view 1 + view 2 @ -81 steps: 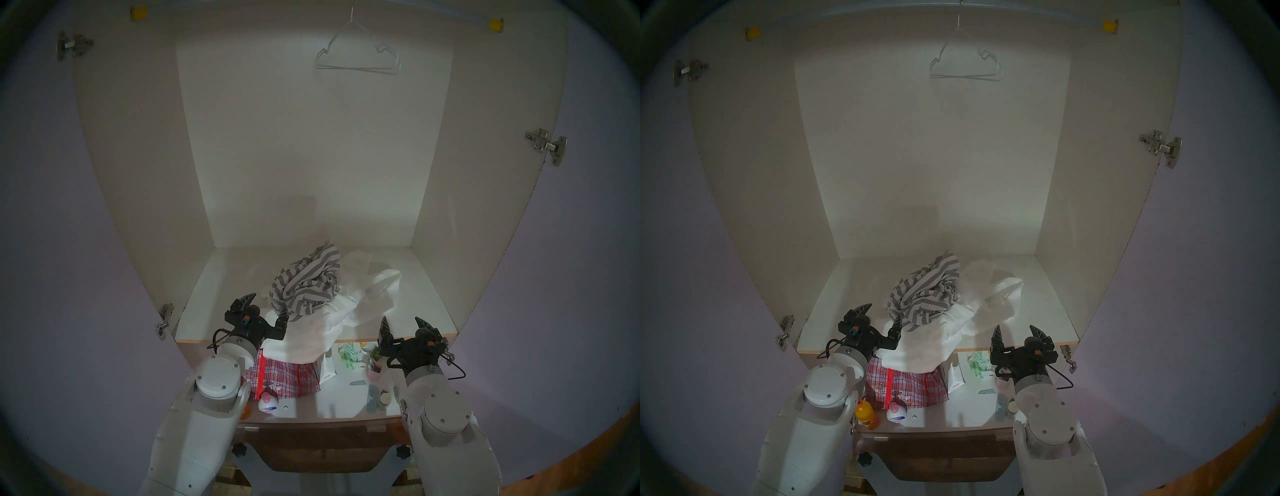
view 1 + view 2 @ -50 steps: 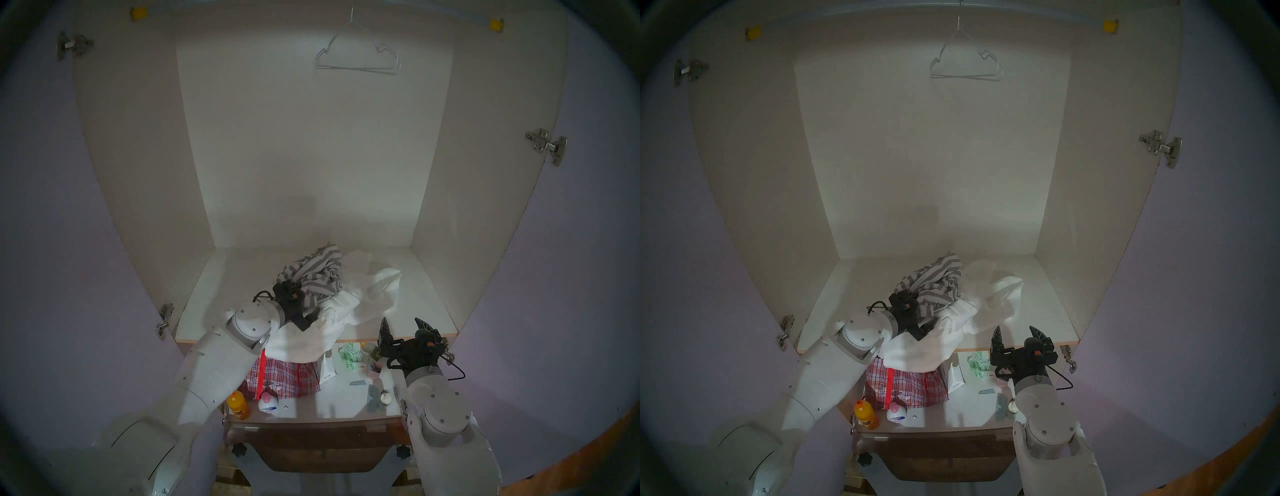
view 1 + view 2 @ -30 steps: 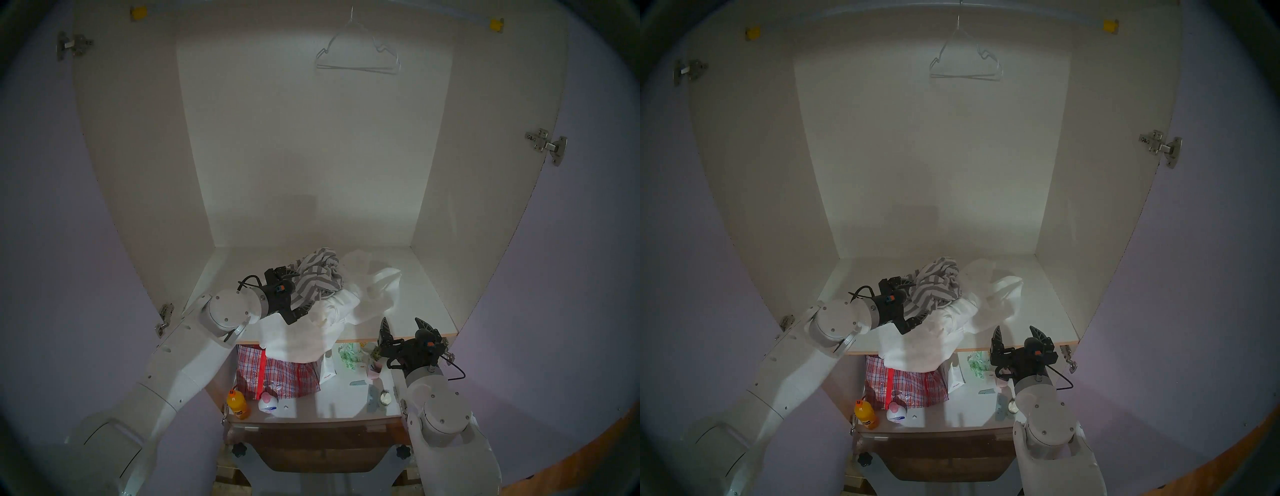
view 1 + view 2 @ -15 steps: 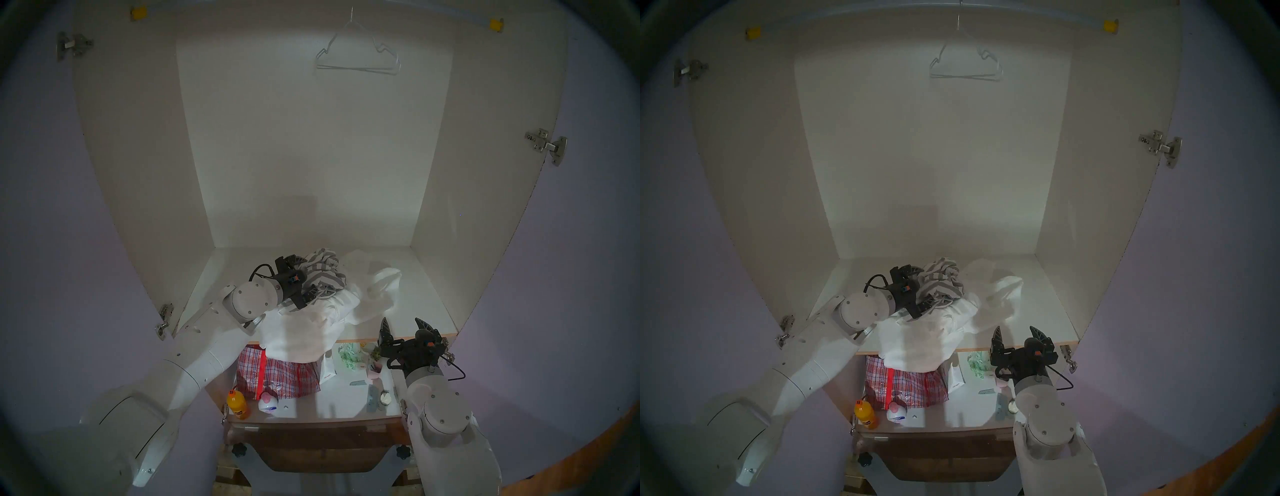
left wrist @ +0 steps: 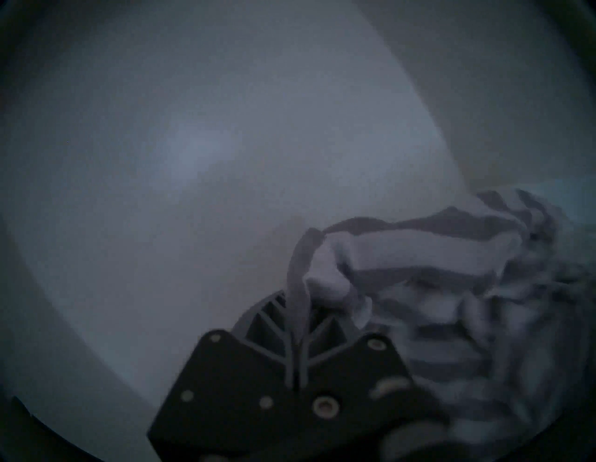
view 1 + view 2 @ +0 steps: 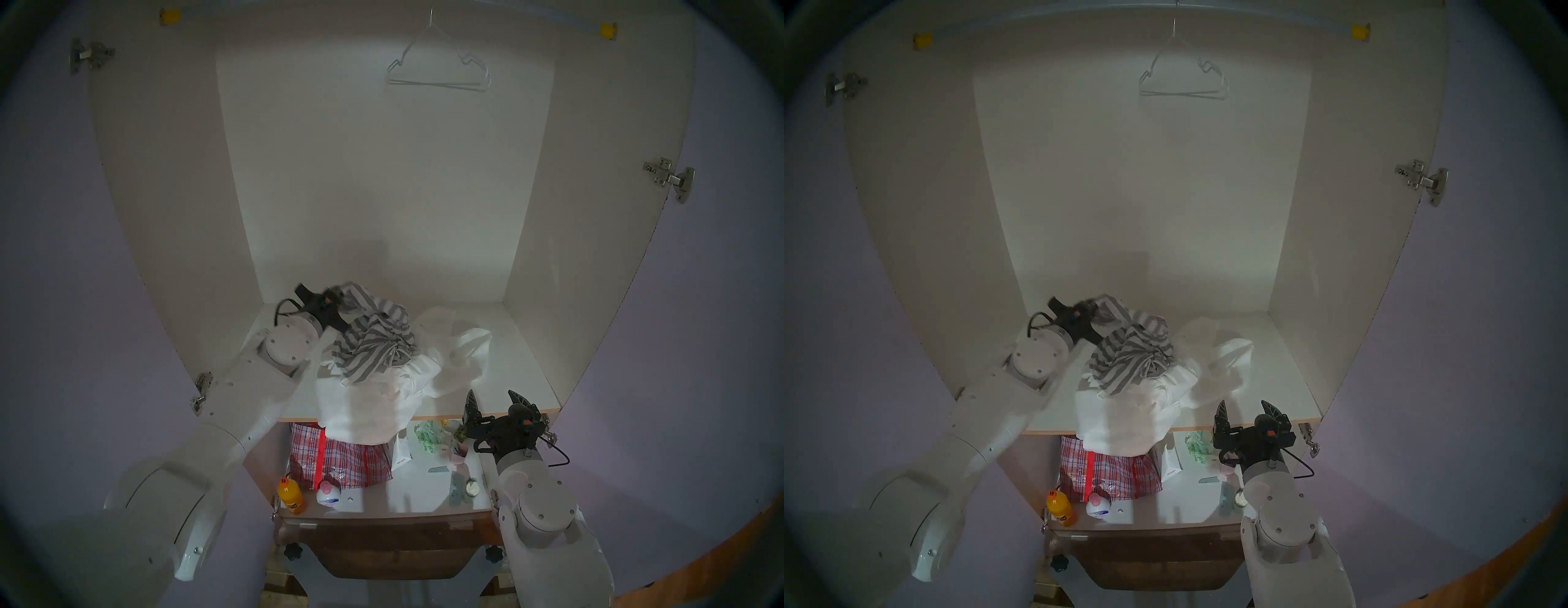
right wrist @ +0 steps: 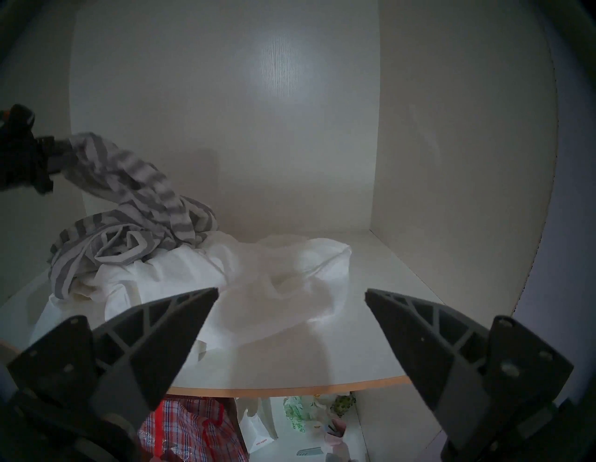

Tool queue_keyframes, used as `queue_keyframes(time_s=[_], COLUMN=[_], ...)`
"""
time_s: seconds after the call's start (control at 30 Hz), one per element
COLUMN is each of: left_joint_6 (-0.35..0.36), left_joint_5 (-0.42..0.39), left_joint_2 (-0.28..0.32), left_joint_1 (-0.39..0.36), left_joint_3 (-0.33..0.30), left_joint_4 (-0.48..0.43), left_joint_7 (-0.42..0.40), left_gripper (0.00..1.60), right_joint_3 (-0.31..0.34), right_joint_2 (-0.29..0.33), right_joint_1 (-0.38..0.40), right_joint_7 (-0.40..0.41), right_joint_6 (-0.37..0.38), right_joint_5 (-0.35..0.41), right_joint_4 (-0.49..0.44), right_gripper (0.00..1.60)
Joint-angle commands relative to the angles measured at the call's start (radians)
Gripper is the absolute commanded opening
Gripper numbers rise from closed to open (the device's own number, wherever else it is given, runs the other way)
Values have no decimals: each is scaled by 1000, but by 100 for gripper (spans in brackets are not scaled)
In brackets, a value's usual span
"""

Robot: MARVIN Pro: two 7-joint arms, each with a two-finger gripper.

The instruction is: Sort tops into two piles: light colors and dark colors

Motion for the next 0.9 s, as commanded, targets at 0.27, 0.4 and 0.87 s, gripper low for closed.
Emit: queue_keyframes(time_s=[0.27, 0.4, 0.87], left_joint_6=[-161, -74, 88], left_joint_5=[1, 31, -90], left_joint_2=[47, 77, 214], left_joint_1=[86, 144, 238], left_joint_3=[-51, -113, -328], left_joint_4=[-324, -442, -597], left_joint_7=[96, 133, 28], left_gripper=[0, 0, 0], right_joint_3=[-2, -2, -2], right_joint_2=[0, 0, 0], right_joint_1=[8, 7, 7], right_joint_7=[2, 2, 2], right_joint_6=[-5, -4, -3], right_joint_5=[0, 1, 1], right_joint_4=[-28, -31, -32], right_gripper=[160, 160, 160])
